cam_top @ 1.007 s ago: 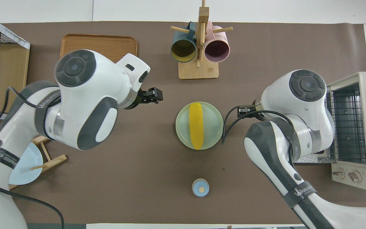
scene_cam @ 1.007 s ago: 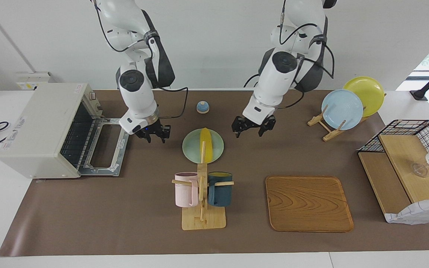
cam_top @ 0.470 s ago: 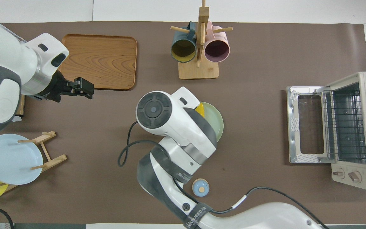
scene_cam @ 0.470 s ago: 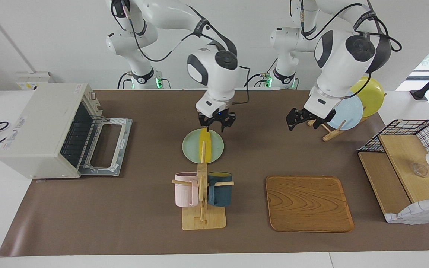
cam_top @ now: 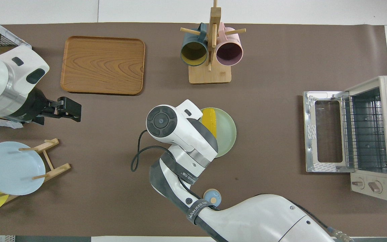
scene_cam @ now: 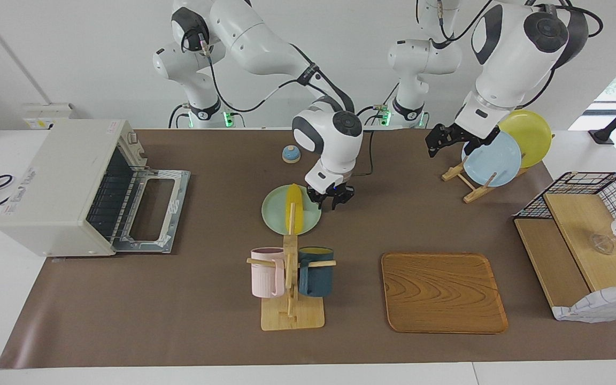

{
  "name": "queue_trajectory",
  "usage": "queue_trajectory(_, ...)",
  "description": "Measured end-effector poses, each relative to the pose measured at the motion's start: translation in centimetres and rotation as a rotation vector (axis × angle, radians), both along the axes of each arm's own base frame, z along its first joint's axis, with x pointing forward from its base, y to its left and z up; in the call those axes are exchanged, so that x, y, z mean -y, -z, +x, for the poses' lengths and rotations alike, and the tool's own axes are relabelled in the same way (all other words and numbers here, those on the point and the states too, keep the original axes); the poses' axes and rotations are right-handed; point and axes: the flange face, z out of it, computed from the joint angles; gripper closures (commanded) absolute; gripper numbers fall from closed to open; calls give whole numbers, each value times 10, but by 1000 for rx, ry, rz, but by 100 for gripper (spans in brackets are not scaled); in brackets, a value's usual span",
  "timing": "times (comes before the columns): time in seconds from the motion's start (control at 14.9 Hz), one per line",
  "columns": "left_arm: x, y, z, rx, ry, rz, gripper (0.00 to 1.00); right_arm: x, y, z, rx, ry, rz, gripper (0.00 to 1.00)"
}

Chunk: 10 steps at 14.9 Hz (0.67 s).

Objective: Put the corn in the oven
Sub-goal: 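Grasp the green plate rim with the right gripper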

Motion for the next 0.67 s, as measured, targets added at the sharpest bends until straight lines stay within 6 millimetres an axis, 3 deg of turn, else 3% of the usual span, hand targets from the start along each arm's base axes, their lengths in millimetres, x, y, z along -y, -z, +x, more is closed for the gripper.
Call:
queue_trajectory(0.13,-1,-2,-5,-2,1,1,0,3,4,-7,-2,-5,-2,58)
queue_trajectory(0.2,-2,-3,-6,-3,-1,1,0,5,5,-10,-1,-7,-2,64)
queue_trajectory(0.34,-6,-5,-6,0,-8,1,0,9,10,-17,-1,-11,-1,95)
queue_trajectory(0.4,-8,-6,-6,1,-10,0,0,10,12,-20,-5,-13,-5,100)
queue_trajectory(0.67,-13,-11,-6,12,0,-4,0,12,7,-22,3,-22,-14,100)
